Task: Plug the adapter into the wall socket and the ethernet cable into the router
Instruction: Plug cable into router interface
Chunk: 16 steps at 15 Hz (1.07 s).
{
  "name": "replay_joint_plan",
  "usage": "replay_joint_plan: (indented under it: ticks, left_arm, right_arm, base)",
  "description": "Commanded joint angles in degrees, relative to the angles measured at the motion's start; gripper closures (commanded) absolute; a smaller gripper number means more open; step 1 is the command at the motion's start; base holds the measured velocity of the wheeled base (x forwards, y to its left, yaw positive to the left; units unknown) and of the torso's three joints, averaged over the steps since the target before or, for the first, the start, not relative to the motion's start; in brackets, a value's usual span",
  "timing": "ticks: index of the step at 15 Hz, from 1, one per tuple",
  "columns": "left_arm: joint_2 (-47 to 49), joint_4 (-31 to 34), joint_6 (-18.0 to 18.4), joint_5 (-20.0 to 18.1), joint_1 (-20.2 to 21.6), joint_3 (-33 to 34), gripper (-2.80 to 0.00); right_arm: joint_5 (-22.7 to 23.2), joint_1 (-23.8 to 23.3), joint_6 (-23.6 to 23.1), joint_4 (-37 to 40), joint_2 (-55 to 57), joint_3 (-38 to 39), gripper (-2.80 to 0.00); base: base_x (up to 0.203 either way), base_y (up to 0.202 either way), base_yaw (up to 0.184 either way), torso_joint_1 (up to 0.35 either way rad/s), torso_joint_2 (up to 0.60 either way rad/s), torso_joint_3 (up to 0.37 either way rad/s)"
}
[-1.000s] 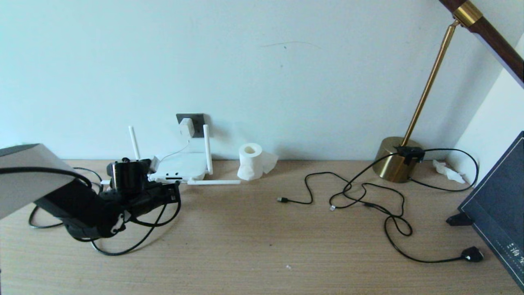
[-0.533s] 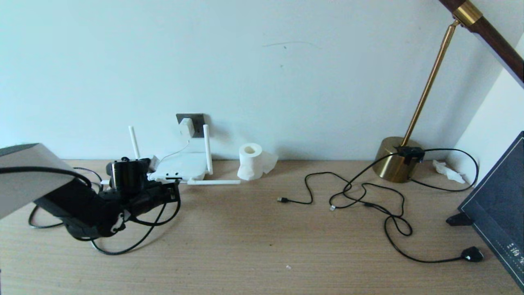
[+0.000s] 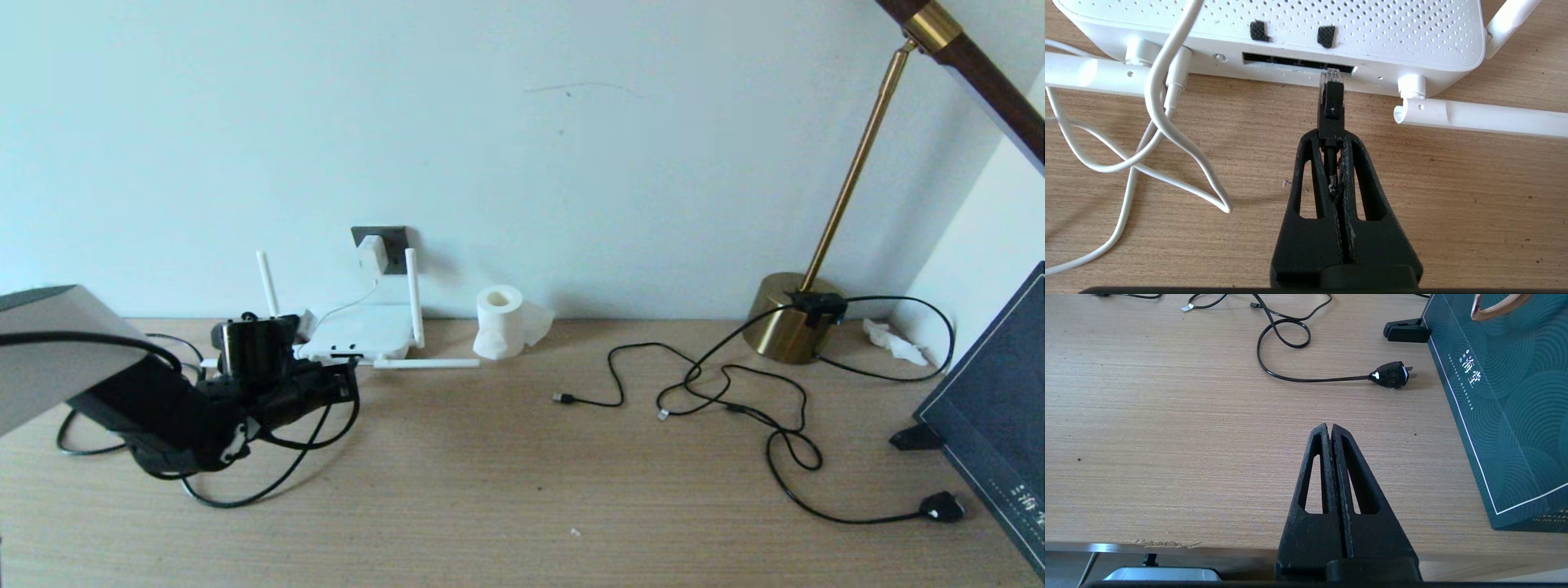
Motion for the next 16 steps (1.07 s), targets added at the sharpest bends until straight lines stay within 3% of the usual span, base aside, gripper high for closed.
replay_joint_plan:
  ticks: [1,16]
  left_arm:
    - [-0.1,-0.2,0.0,0.0,0.0,-0.2,0.0]
    - [0.5,1.4,0.0,0.0,-0.1,-2.1,0.0]
  right_arm:
    - [0.0,0.0,0.0,0.1,0.1,0.0,0.0]
    - [0.0,0.0,0.0,0.1,0.1,0.0,0.0]
  base:
    - [0.0,0.0,0.0,0.0,0.0,0.0]
    - [0.0,0.0,0.0,0.0,0.0,0.0]
